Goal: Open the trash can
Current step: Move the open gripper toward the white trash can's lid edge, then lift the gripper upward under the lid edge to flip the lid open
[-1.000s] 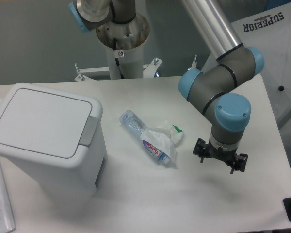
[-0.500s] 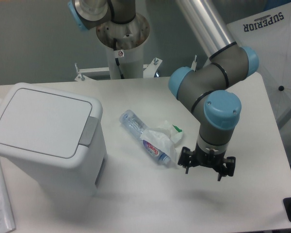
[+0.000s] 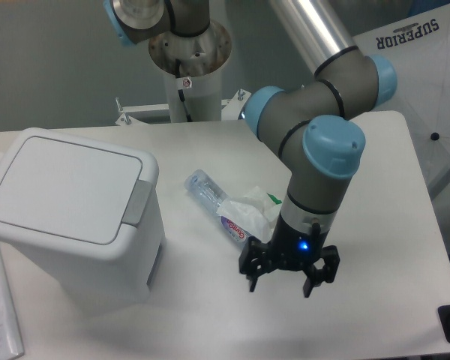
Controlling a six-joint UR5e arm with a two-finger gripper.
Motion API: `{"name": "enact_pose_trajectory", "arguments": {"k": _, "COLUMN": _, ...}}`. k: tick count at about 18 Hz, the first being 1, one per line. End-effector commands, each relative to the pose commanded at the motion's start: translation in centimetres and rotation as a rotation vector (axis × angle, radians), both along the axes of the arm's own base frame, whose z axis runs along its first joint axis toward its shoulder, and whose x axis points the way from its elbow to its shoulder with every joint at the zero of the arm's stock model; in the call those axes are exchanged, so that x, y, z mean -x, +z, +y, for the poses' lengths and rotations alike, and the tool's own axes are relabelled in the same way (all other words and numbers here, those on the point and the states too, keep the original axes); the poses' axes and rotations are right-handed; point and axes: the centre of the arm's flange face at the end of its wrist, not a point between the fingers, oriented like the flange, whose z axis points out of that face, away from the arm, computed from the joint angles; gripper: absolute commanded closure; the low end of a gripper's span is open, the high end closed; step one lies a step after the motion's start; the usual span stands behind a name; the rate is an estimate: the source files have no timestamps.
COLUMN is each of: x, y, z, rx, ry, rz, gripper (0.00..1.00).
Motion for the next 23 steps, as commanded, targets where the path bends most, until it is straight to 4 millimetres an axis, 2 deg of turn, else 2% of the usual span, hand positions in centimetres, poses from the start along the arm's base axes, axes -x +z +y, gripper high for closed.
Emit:
{"name": "enact_pose_trajectory", "arguments": {"k": 2, "x": -1.9, "y": 1.7, "z": 0.7, "rx": -0.040, "ry": 0.007, "rz": -0.040, "gripper": 0.00}}
{"name": "enact_pose_trajectory", "arguments": {"k": 4, "x": -3.1, "y": 3.3, "z": 0.7, "rx": -0.064, "ry": 0.011, "rz": -0.051, "gripper": 0.00}}
{"name": "enact_pose_trajectory", "arguments": {"k": 7, "x": -6.5, "y": 5.1, "z": 1.1, "rx": -0.075, "ry": -0.026, "rz": -0.045, "gripper": 0.00}}
{"name": "enact_pose_trajectory", "arguments": {"k": 11, "x": -11.2, "y": 7.1, "z": -0.8, "rx": -0.081, "ry": -0.066, "rz": -0.030, "gripper": 0.00}}
{"name": "enact_pose_trajectory", "arguments": {"k": 18, "x": -15.2, "y": 6.1, "z": -4.9, "rx": -0.064, "ry": -0.138, "rz": 0.003, "gripper": 0.00}}
{"name": "enact_pose_trajectory", "arguments": {"k": 23, "x": -15.6, "y": 4.5, "z": -5.4, "rx": -0.045, "ry": -0.161, "rz": 0.002, "gripper": 0.00}}
